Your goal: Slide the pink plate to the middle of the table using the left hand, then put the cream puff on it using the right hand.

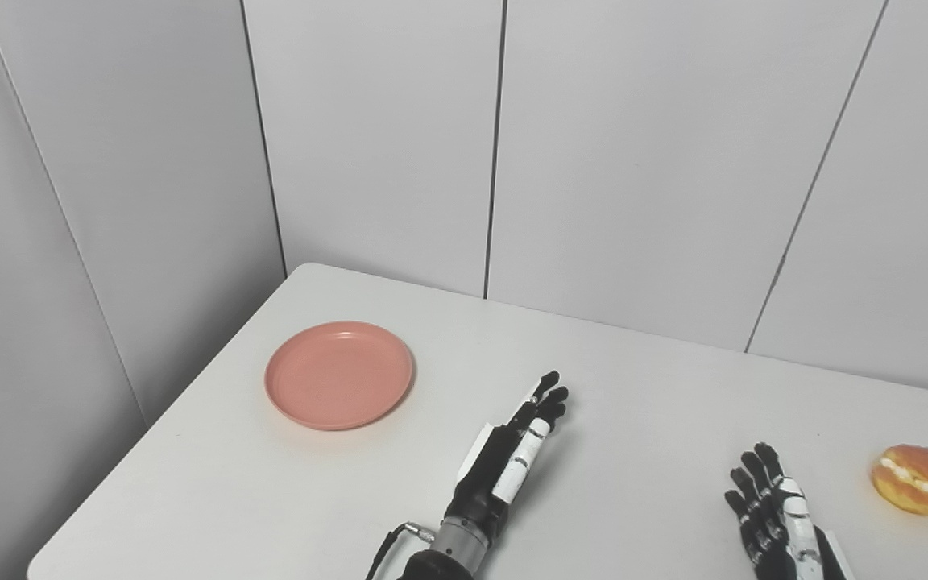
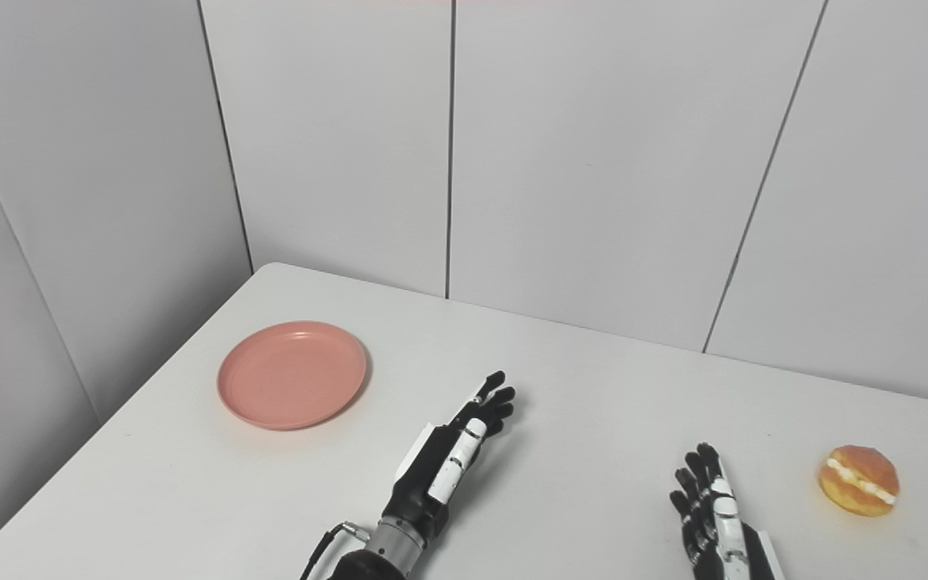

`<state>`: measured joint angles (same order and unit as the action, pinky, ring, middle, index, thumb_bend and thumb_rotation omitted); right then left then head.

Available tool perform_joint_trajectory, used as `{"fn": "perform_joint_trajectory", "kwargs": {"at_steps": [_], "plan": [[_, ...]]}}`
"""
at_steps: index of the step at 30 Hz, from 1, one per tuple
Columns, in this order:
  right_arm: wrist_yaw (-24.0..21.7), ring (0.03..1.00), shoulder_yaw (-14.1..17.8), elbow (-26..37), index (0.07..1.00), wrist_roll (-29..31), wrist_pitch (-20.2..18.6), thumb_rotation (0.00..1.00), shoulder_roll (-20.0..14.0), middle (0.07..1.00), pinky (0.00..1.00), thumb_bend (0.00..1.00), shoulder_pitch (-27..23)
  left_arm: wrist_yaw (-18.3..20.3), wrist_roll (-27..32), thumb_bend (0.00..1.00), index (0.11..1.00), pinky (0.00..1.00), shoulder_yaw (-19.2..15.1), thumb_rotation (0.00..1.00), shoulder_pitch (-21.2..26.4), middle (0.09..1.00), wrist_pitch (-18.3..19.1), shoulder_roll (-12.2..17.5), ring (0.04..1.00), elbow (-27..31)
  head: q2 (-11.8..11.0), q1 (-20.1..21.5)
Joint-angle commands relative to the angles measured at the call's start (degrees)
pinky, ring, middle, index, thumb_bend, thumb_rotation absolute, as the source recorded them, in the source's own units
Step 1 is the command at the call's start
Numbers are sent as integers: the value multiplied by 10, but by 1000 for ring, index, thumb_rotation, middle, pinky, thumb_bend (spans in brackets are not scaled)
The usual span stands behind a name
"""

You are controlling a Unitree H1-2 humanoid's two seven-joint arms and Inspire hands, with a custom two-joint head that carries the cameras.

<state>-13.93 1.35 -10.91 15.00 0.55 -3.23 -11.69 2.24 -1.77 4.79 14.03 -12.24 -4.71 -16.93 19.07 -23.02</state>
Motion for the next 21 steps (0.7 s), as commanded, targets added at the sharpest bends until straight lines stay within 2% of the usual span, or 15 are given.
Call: {"fn": "perform_joint_trajectory", "kwargs": {"at_steps": [1,8,21], "plan": [[-12,1000,11,-45,1000,9,19,1000,-9,1000,1000,183,34,-10,-4,399,970,932,5,1000,-69,968,-15,-9,953,-86,2,1],[-15,1000,12,-39,1000,13,14,1000,-7,1000,1000,183,36,-12,-6,400,981,948,7,1000,-70,977,-14,-9,963,-82,12,7],[3,1000,1,22,1000,1,-20,1000,0,1000,1000,155,53,-3,5,409,989,959,1,1000,-88,987,8,-7,971,-38,44,20]]}}
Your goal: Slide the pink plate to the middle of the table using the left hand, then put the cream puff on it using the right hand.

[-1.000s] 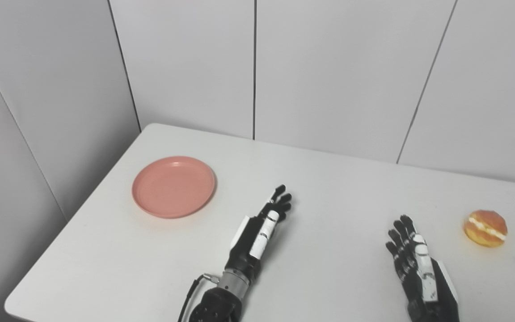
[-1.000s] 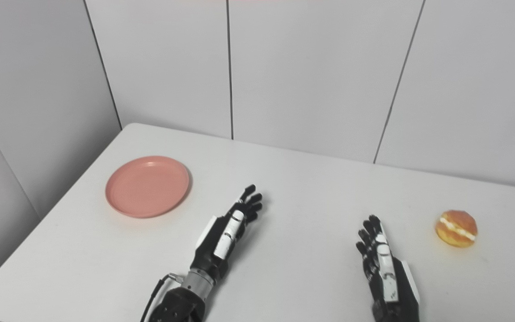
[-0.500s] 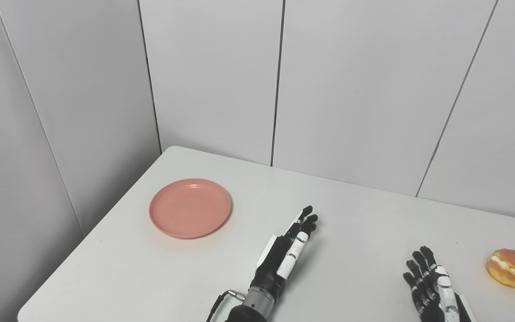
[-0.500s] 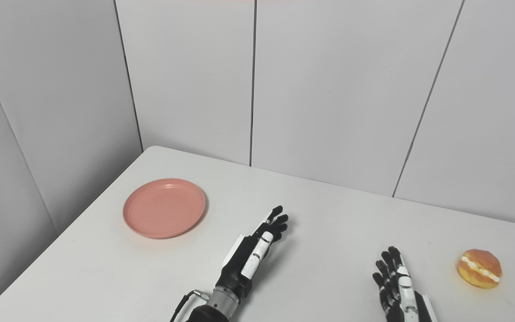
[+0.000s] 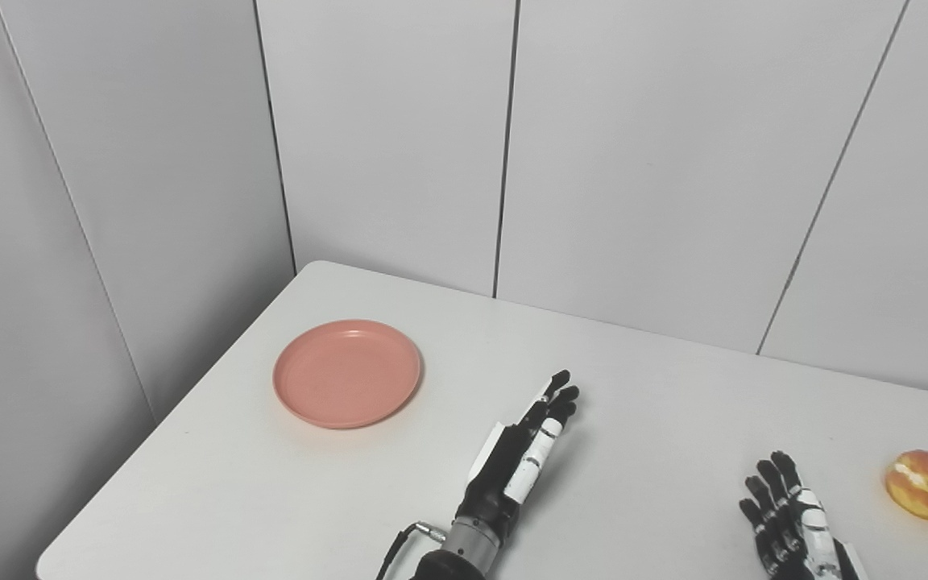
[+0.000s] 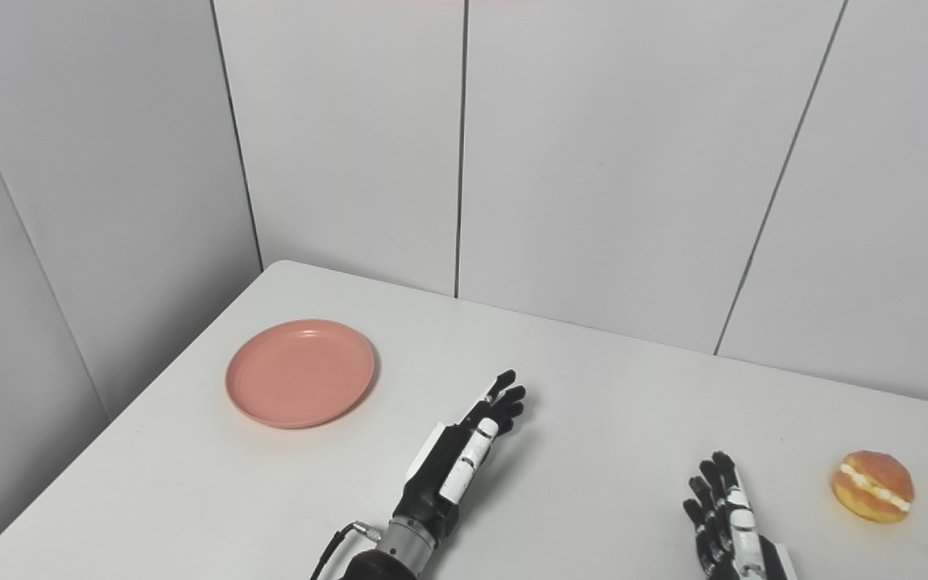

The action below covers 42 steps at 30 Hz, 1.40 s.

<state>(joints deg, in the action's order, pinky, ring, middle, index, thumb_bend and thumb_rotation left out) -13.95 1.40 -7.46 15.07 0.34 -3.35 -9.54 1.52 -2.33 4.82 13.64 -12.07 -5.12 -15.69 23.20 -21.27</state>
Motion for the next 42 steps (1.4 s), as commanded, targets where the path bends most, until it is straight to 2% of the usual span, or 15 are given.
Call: {"fn": "perform_joint_trajectory", "kwargs": {"at_steps": [1,4,13,21,26,30,33,39,42], "plan": [[5,1000,0,-7,1000,-1,-21,1000,2,1000,1000,153,33,5,12,408,988,958,1,1000,-85,986,7,-2,971,-46,5,4],[10,1000,-5,6,1000,-5,-27,1000,2,1000,1000,147,35,9,21,415,986,958,-1,1000,-89,986,12,0,970,-30,14,4],[17,1000,-7,10,1000,-7,-37,1000,4,1000,1000,161,32,28,43,444,997,979,1,1000,-96,1000,62,10,979,39,17,5],[14,1000,-8,7,1000,-4,-34,1000,3,1000,1000,161,30,41,61,462,999,998,-5,1000,-99,994,108,21,987,133,20,-1],[14,1000,-9,12,1000,-5,-35,1000,3,1000,1000,164,32,46,69,502,987,1000,-11,1000,-96,986,142,35,977,187,22,-2],[16,1000,-9,8,1000,-7,-33,1000,3,1000,1000,159,30,60,95,493,955,967,-24,1000,-82,958,169,62,954,230,26,-1],[17,1000,-8,5,1000,-8,-29,1000,4,1000,1000,154,28,64,102,497,946,948,-32,1000,-73,949,173,75,942,248,26,-1],[9,1000,-5,-2,1000,0,-25,1000,0,1000,1000,153,23,52,92,491,934,934,-44,1000,-58,939,196,88,920,310,26,-15],[7,1000,-5,-1,1000,2,-29,1000,-2,1000,1000,158,23,48,95,478,939,944,-51,1000,-51,942,219,93,924,345,28,-17]]}}
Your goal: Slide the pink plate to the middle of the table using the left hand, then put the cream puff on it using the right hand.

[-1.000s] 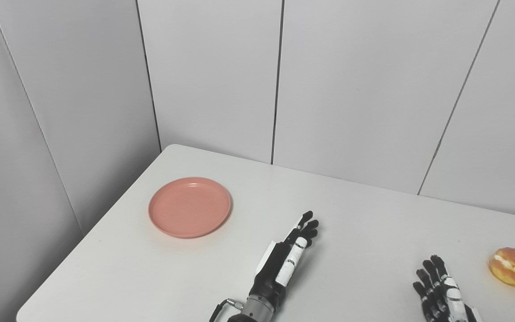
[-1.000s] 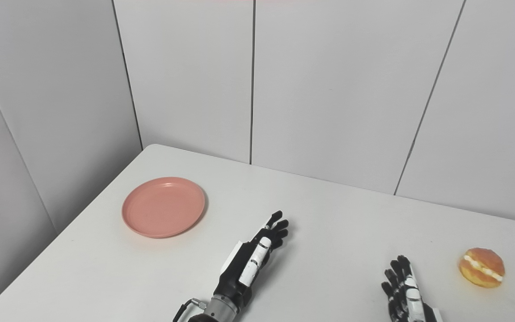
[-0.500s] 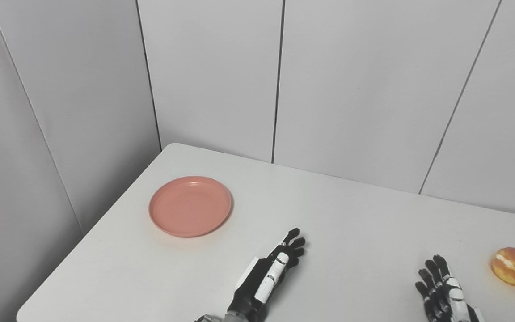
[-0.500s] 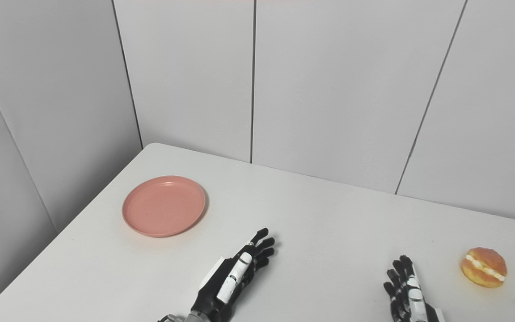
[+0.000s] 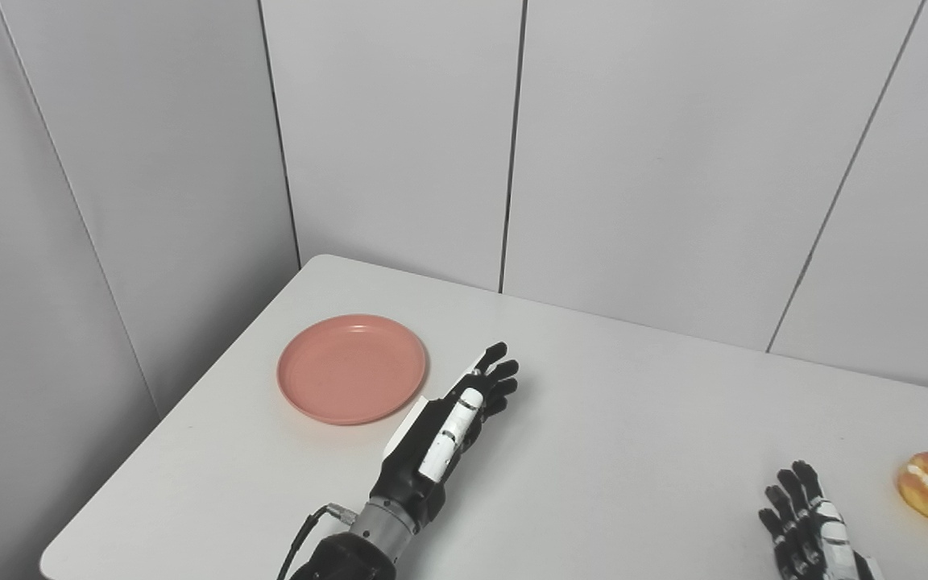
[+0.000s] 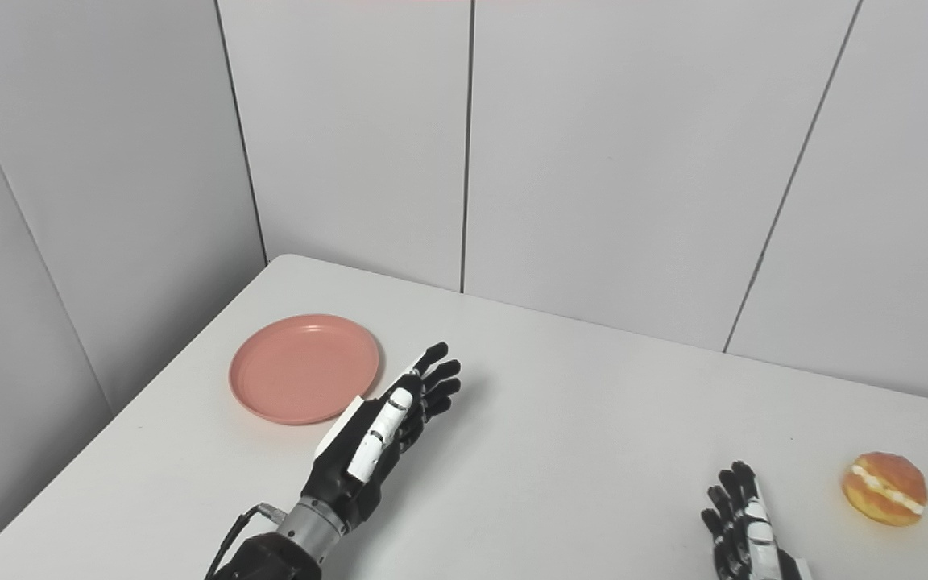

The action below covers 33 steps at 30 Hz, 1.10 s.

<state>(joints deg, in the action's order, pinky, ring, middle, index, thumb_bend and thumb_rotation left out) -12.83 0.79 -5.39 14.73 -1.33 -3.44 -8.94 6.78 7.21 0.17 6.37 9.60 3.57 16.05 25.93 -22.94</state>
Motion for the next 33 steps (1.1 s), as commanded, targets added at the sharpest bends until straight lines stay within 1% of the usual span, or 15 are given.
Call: {"fn": "perform_joint_trajectory", "kwargs": {"at_steps": [1,3,5,6,9,12,16,18,20,21,23,26,30,33], "plan": [[-5,1000,2,-23,1000,7,-12,1000,-2,1000,1000,160,17,-6,4,475,939,946,-12,1000,28,943,12,11,925,40,1,-1],[-5,1000,3,-24,1000,8,-11,1000,-2,1000,1000,162,17,-8,11,454,949,967,-22,1000,36,953,24,16,936,55,1,-2],[-4,1000,3,-23,1000,8,-13,1000,-2,1000,1000,164,17,-8,15,467,945,958,-34,1000,46,950,26,22,933,58,1,-3],[-3,1000,3,-22,1000,8,-14,1000,-2,1000,1000,162,17,-8,19,492,940,947,-41,1000,50,947,26,26,931,56,1,-3],[-3,1000,3,-22,1000,10,-15,1000,-1,1000,1000,158,16,-5,32,511,933,939,-57,1000,59,940,20,37,926,47,1,-2],[-4,1000,3,-22,1000,11,-16,1000,-1,1000,1000,150,16,-6,45,467,933,932,-73,1000,65,939,14,46,926,39,1,-3],[-6,1000,3,-27,1000,12,-10,1000,-1,1000,1000,150,15,-9,53,464,926,911,-96,1000,73,935,-4,55,918,22,2,-4],[-4,1000,3,-26,1000,10,-10,1000,-1,1000,1000,150,15,-13,52,444,922,907,-107,1000,80,933,-14,58,919,12,3,-4],[-3,1000,4,-25,1000,10,-11,1000,0,1000,1000,150,15,-18,54,436,920,905,-117,1000,88,932,-15,62,918,8,4,-5],[-2,1000,4,-25,1000,10,-11,1000,0,1000,1000,149,15,-20,56,428,922,933,-122,1000,92,936,-14,63,926,6,4,-5],[-4,1000,5,-25,1000,13,-12,1000,0,1000,1000,150,15,-29,61,426,934,954,-135,1000,100,944,-7,67,936,5,4,-5],[-5,1000,5,-24,1000,14,-11,1000,-1,1000,1000,153,16,-32,68,428,958,973,-150,1000,108,960,-4,76,954,1,4,-7],[-2,1000,5,-20,1000,15,-17,1000,-1,1000,1000,152,16,-38,77,432,965,968,-171,1000,119,964,-8,90,952,-15,3,-9],[-6,1000,5,-21,1000,16,-14,1000,-3,1000,1000,150,16,-46,78,430,955,961,-188,1000,130,959,-8,105,952,-37,2,-12]]}}
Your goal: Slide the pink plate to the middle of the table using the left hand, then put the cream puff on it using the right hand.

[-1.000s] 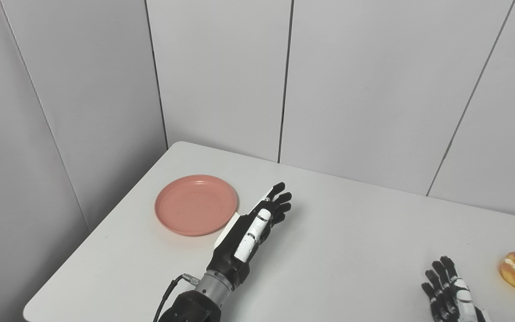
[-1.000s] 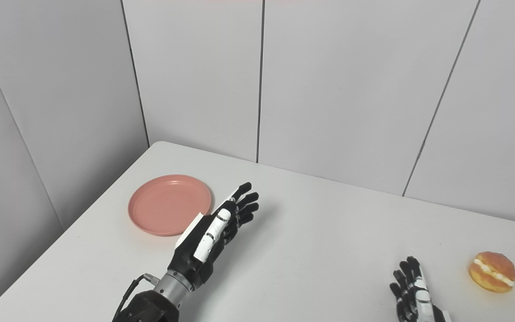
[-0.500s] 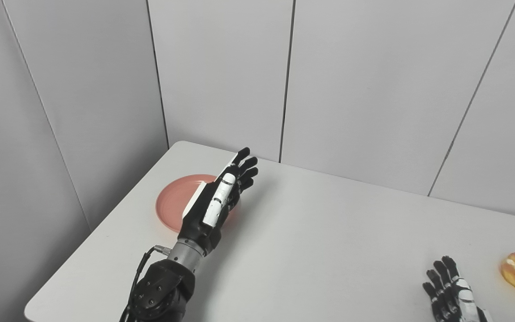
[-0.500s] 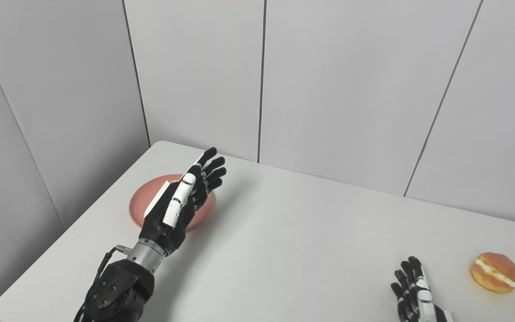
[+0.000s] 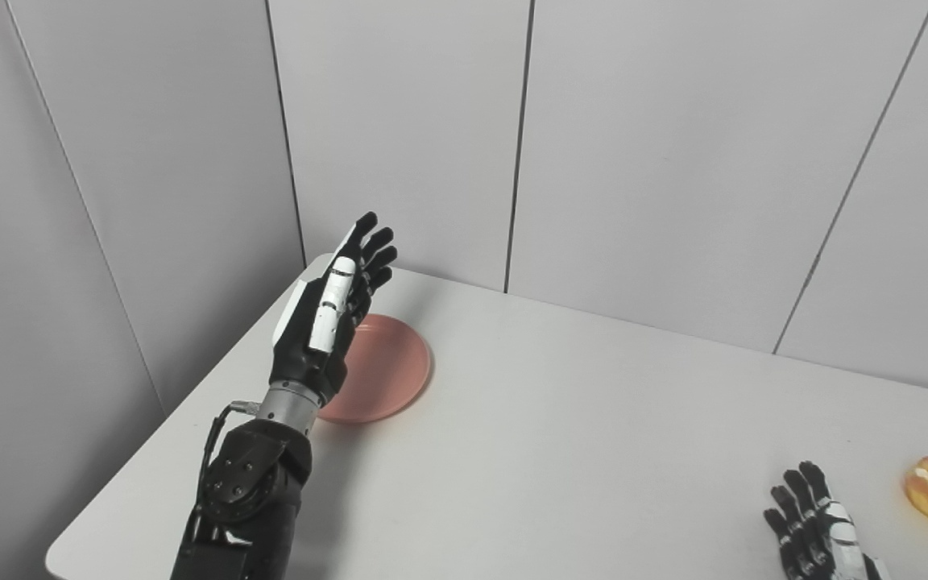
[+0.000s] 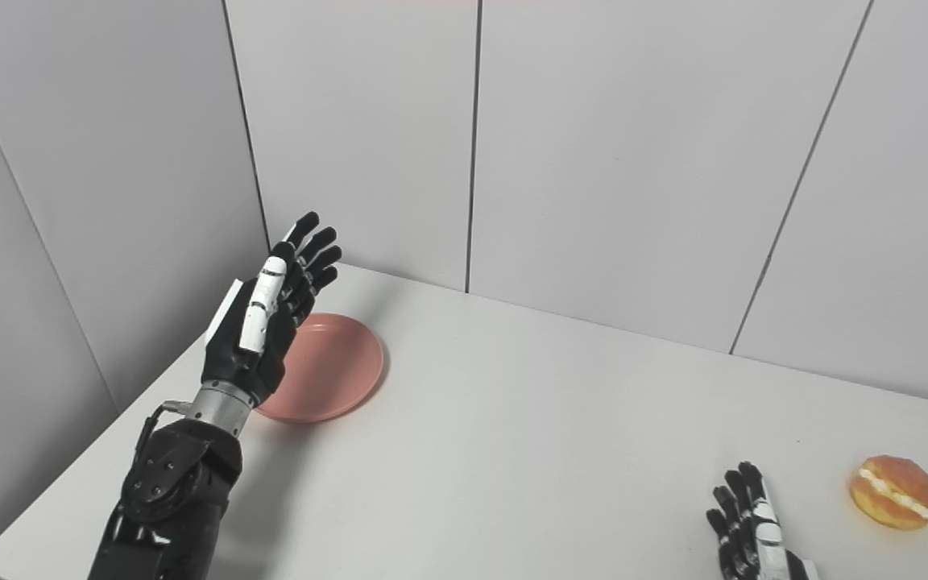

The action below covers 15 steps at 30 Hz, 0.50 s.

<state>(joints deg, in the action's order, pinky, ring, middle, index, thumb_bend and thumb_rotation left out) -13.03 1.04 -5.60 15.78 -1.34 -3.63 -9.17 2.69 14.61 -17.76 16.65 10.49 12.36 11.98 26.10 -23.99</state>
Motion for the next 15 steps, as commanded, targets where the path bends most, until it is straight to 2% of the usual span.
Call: {"fn": "perform_joint_trajectory", "kwargs": {"at_steps": [1,6,15], "plan": [[-6,1000,2,-20,1000,7,-12,1000,-2,1000,1000,153,18,-7,5,424,954,956,-12,1000,30,958,-16,21,951,-2,0,-1],[-4,1000,2,-21,1000,7,-13,1000,-3,1000,1000,155,18,-16,12,415,941,948,-34,1000,50,950,-28,40,941,-42,0,-4],[-3,1000,2,-19,1000,10,-14,1000,-2,1000,1000,157,18,-27,32,434,947,953,-70,1000,73,948,-28,67,938,-96,1,-6]]}}
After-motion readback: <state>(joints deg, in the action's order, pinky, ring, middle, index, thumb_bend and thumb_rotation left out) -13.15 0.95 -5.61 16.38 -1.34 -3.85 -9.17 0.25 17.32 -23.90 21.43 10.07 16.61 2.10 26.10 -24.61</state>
